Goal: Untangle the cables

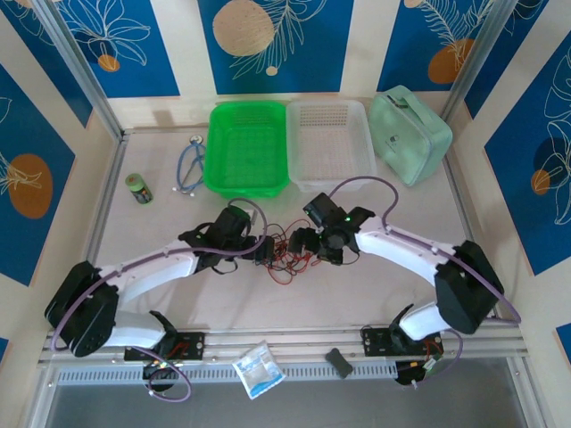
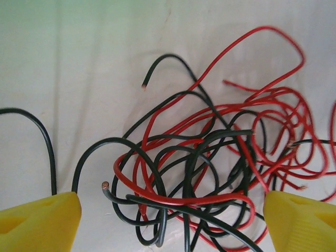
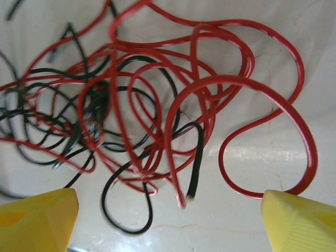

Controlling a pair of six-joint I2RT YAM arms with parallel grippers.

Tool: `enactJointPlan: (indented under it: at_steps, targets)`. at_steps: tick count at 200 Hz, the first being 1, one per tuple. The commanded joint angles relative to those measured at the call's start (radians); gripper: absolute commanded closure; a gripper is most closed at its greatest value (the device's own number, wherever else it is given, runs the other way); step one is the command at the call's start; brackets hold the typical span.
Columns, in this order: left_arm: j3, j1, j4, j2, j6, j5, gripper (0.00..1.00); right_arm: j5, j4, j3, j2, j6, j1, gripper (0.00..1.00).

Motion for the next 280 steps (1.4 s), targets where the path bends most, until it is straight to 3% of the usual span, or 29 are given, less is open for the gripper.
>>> enactJointPlan:
  at_steps: [1,36,64,79,111,141,163,236,254,280]
  targets:
    - [0.034,-0.008,-0.037,0.054,-0.025,0.014,0.10,0.000,0.034,0.041,0.066,0.034,0.007,0.11]
    - [0.041,-0.009,-0.003,0.150,-0.050,-0.028,0.10,-0.004,0.073,0.073,0.171,0.041,0.013,0.15]
    - [0.011,-0.008,0.030,0.190,-0.082,-0.099,0.18,0.003,0.099,0.067,0.219,0.039,0.011,0.24]
    - [-0.021,-0.005,0.044,0.180,-0.101,-0.139,0.24,0.005,0.113,0.047,0.222,0.038,0.004,0.36]
    - [-0.097,0.017,0.053,0.103,-0.118,-0.194,0.47,0.001,0.141,-0.009,0.198,0.029,-0.033,0.79]
    - [-0.167,0.049,0.065,0.006,-0.115,-0.206,0.68,-0.014,0.161,-0.066,0.139,0.007,-0.080,1.00]
    - [-0.214,0.074,0.087,-0.046,-0.107,-0.192,0.75,-0.039,0.188,-0.123,0.075,-0.019,-0.119,1.00]
    - [-0.288,0.120,0.195,-0.081,-0.099,-0.138,0.75,-0.028,0.144,-0.235,-0.063,-0.055,-0.213,1.00]
    - [-0.278,0.123,0.194,-0.107,-0.074,-0.128,0.72,0.010,0.092,-0.225,-0.099,-0.078,-0.216,0.94]
    - [-0.230,0.123,0.165,-0.174,-0.017,-0.089,0.62,0.033,0.029,-0.202,-0.169,-0.120,-0.216,0.78]
